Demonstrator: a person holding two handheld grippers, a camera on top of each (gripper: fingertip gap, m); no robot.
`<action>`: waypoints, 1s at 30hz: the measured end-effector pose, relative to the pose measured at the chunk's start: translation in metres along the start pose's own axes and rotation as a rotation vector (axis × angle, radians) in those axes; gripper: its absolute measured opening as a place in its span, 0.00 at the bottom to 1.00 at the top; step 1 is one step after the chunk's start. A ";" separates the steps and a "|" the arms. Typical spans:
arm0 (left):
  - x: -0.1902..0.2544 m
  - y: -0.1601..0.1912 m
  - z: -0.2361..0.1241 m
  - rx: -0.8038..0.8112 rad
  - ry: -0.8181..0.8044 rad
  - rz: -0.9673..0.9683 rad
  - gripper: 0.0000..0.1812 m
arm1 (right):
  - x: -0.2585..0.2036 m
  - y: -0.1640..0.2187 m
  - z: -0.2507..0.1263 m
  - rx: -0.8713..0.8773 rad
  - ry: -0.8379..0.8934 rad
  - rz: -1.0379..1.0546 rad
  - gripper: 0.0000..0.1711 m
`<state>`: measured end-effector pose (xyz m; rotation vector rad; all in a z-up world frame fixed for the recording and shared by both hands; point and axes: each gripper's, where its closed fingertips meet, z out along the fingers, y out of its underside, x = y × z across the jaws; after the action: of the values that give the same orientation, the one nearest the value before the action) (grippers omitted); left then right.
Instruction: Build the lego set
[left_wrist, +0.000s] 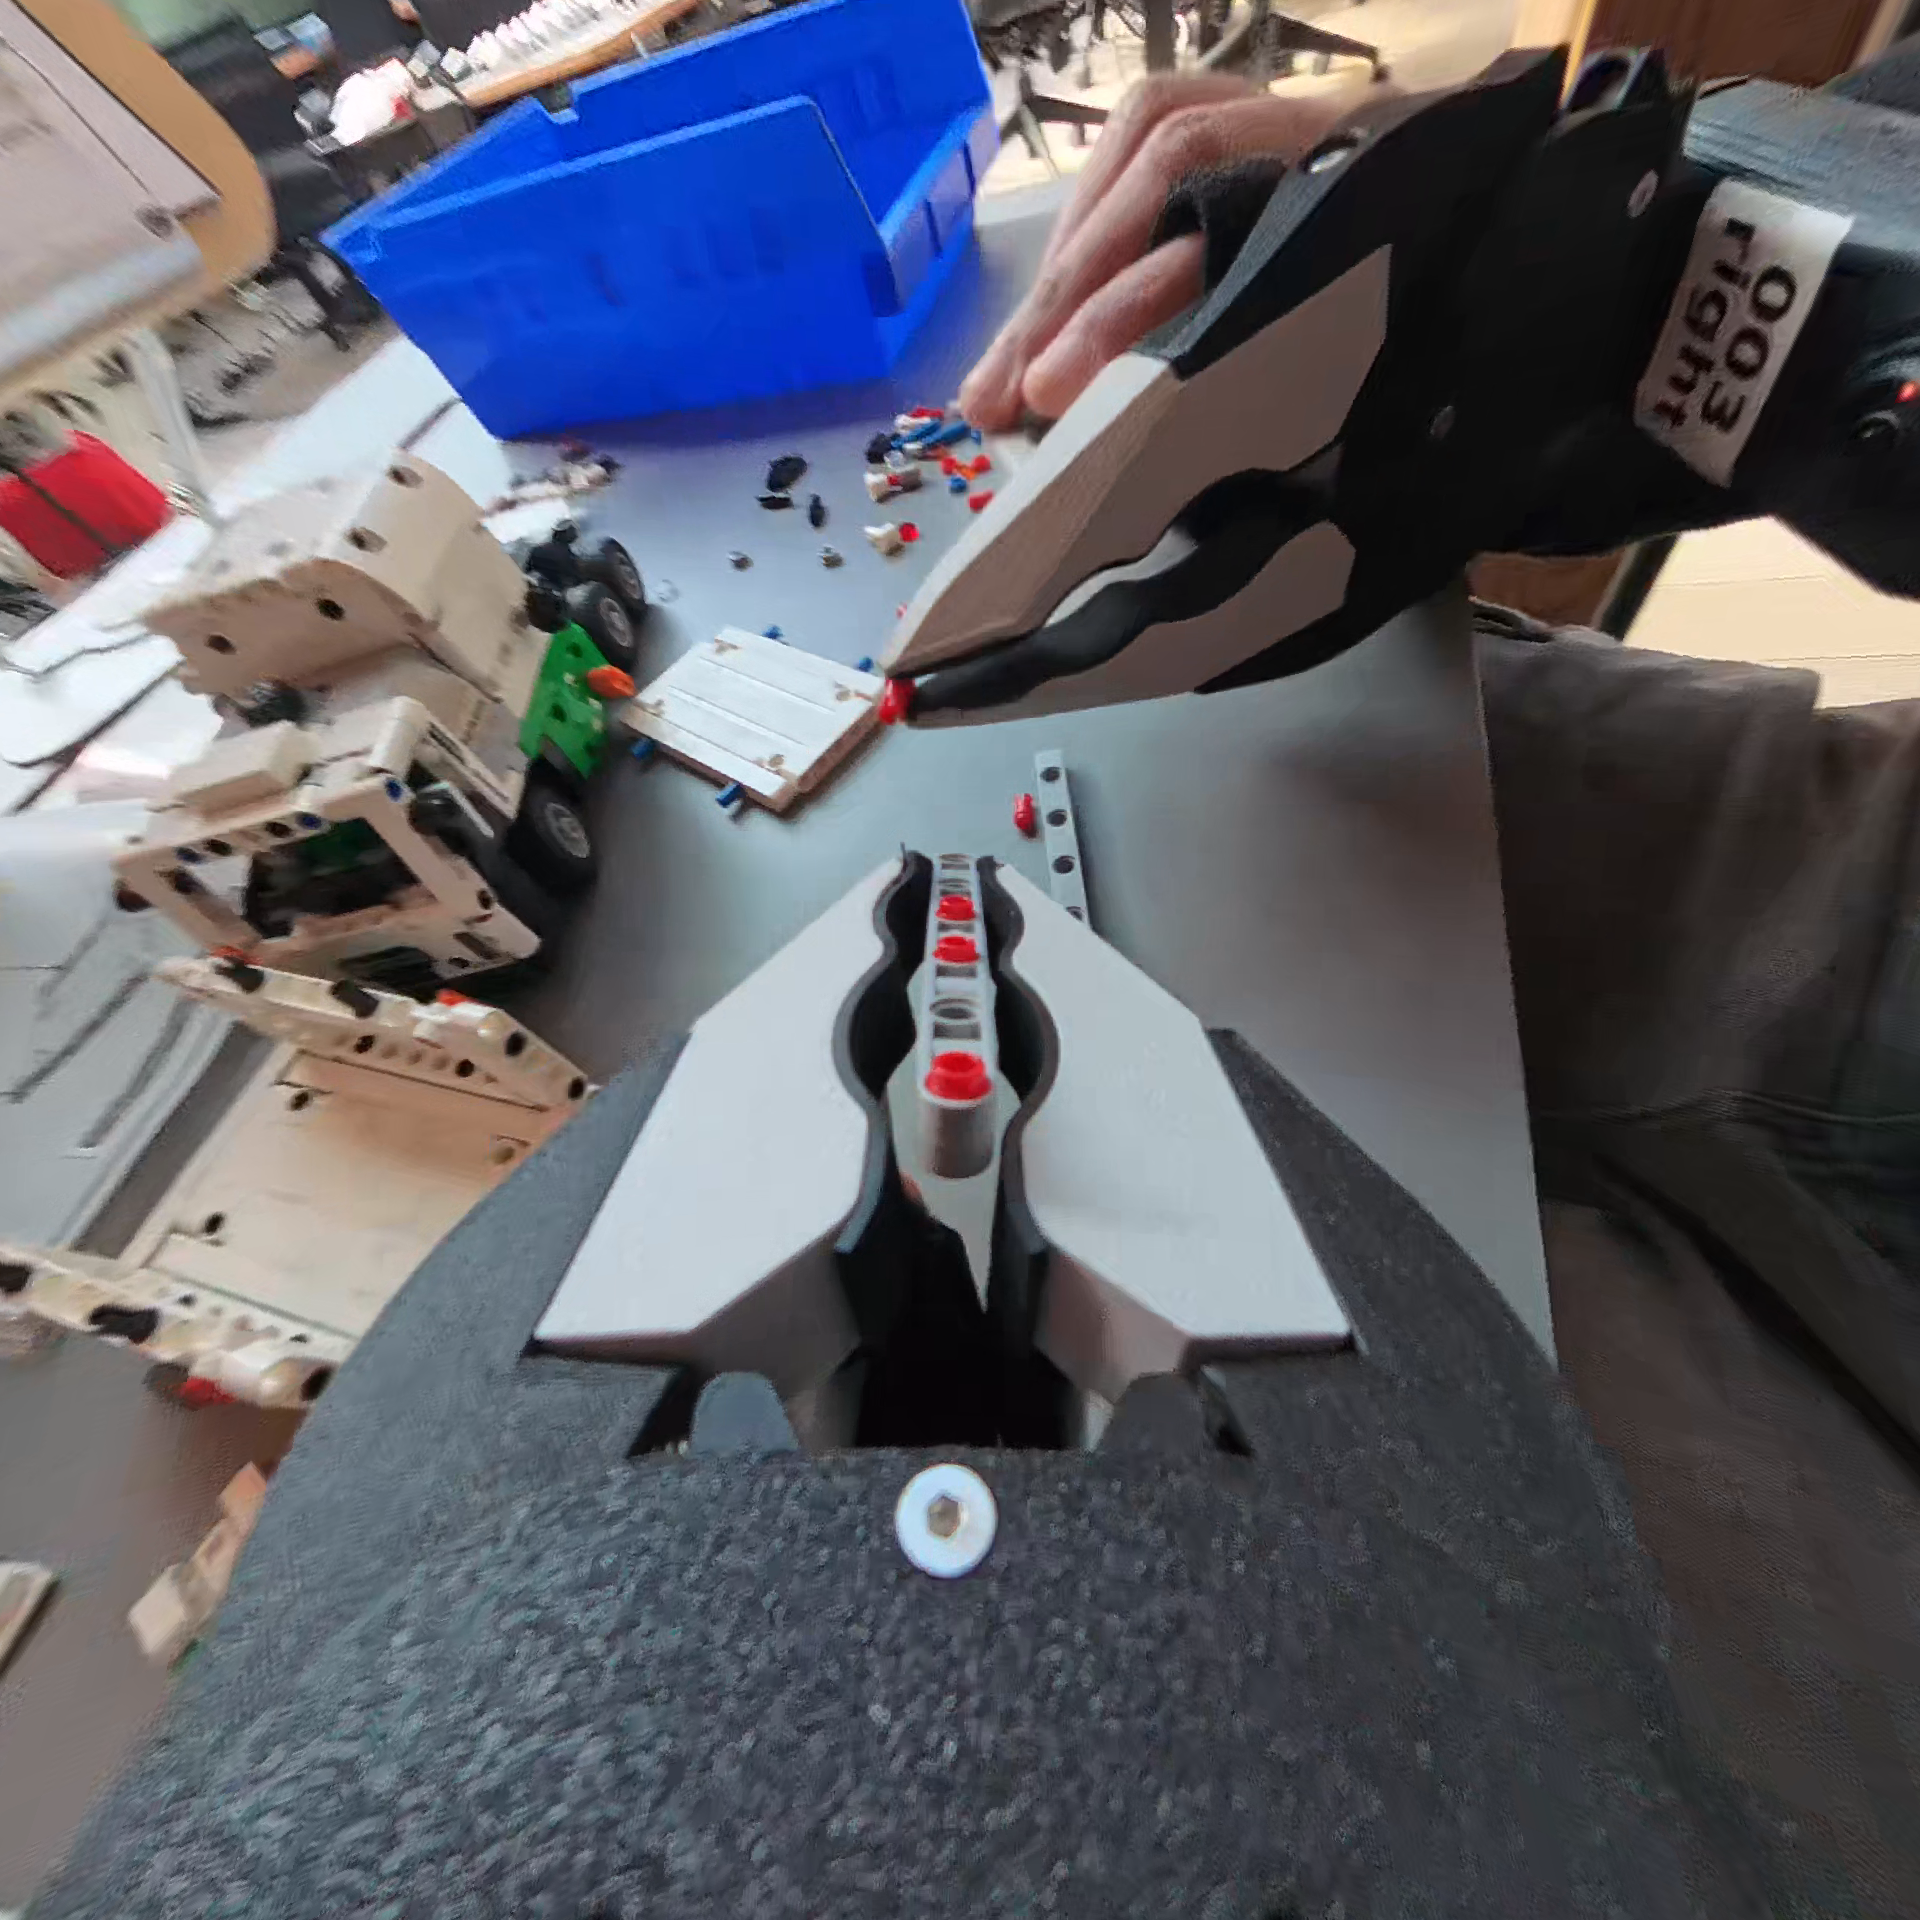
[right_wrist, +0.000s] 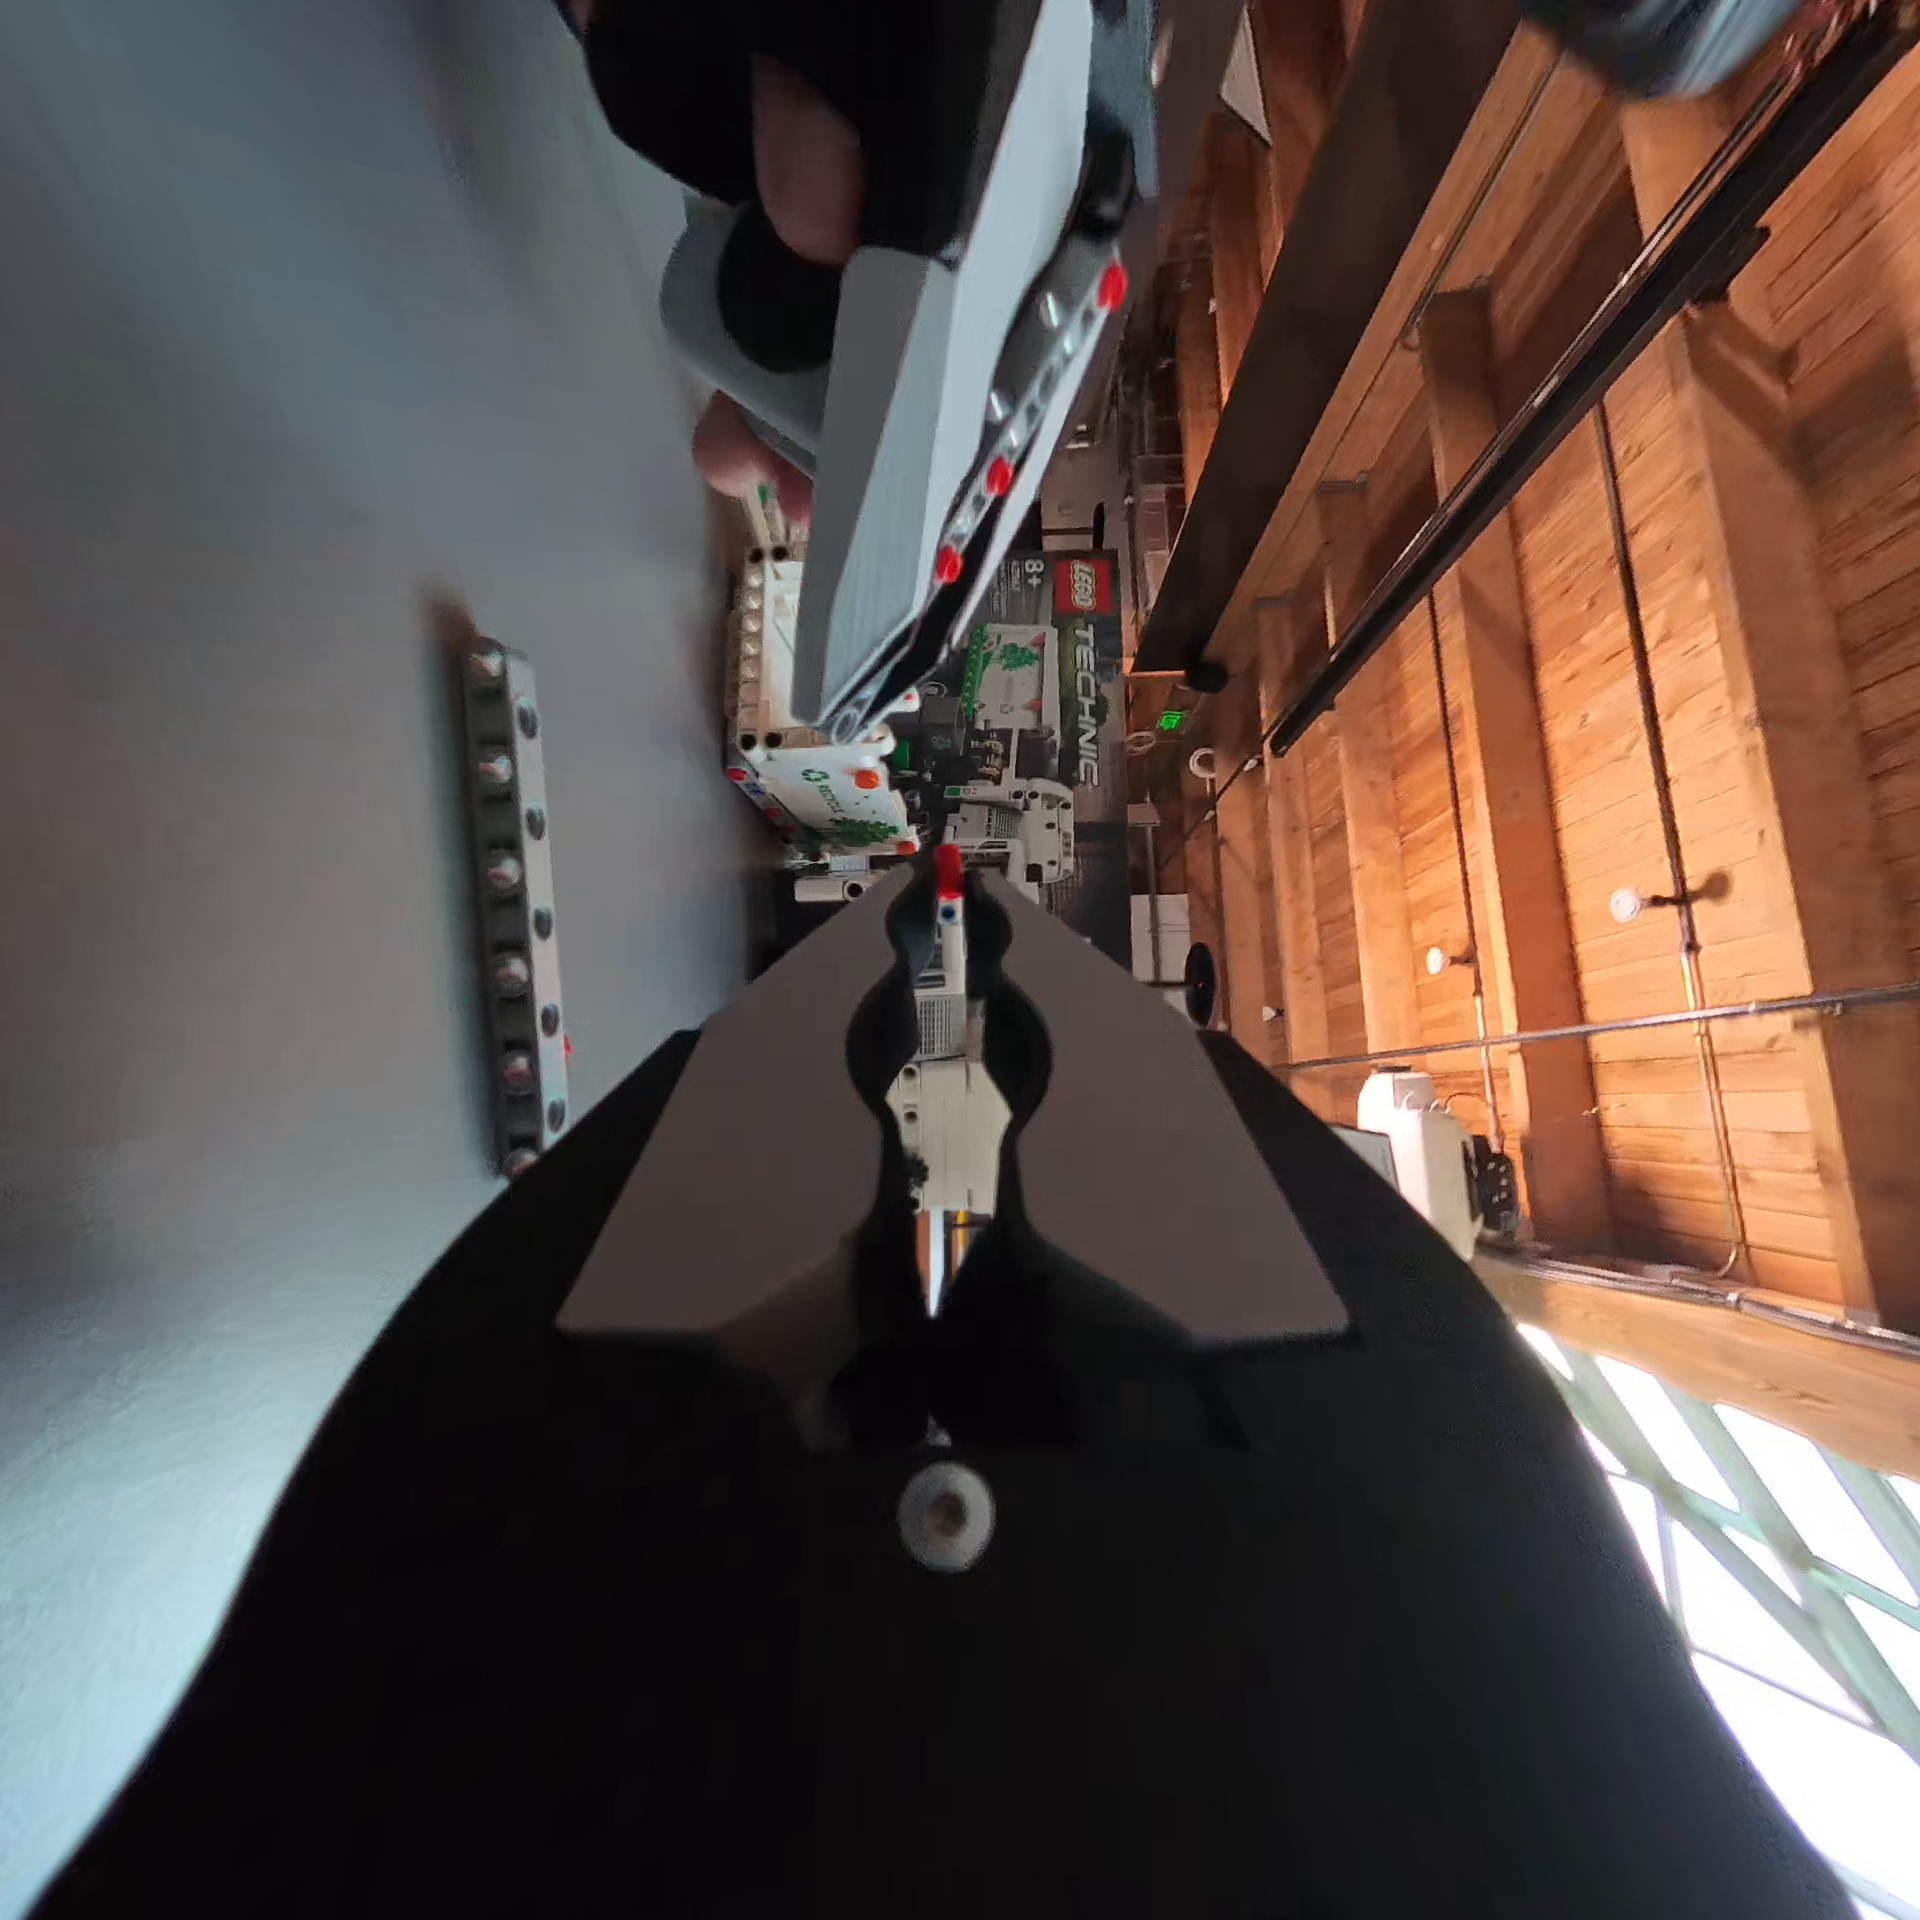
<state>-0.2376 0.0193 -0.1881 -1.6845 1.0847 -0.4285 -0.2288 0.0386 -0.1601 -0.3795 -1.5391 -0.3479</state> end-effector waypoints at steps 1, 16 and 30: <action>0.003 0.002 0.002 -0.014 0.049 -0.031 0.03 | -0.002 0.000 -0.002 0.013 0.000 -0.032 0.02; 0.012 0.004 0.008 -0.044 0.164 -0.065 0.03 | -0.027 -0.018 -0.009 0.128 -0.052 -0.304 0.02; 0.016 0.011 0.013 -0.105 0.192 -0.063 0.03 | -0.034 -0.018 -0.008 0.110 -0.070 -0.395 0.01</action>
<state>-0.2246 0.0126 -0.2069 -1.8010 1.2138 -0.5923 -0.2295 0.0183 -0.1941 0.0028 -1.6929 -0.5587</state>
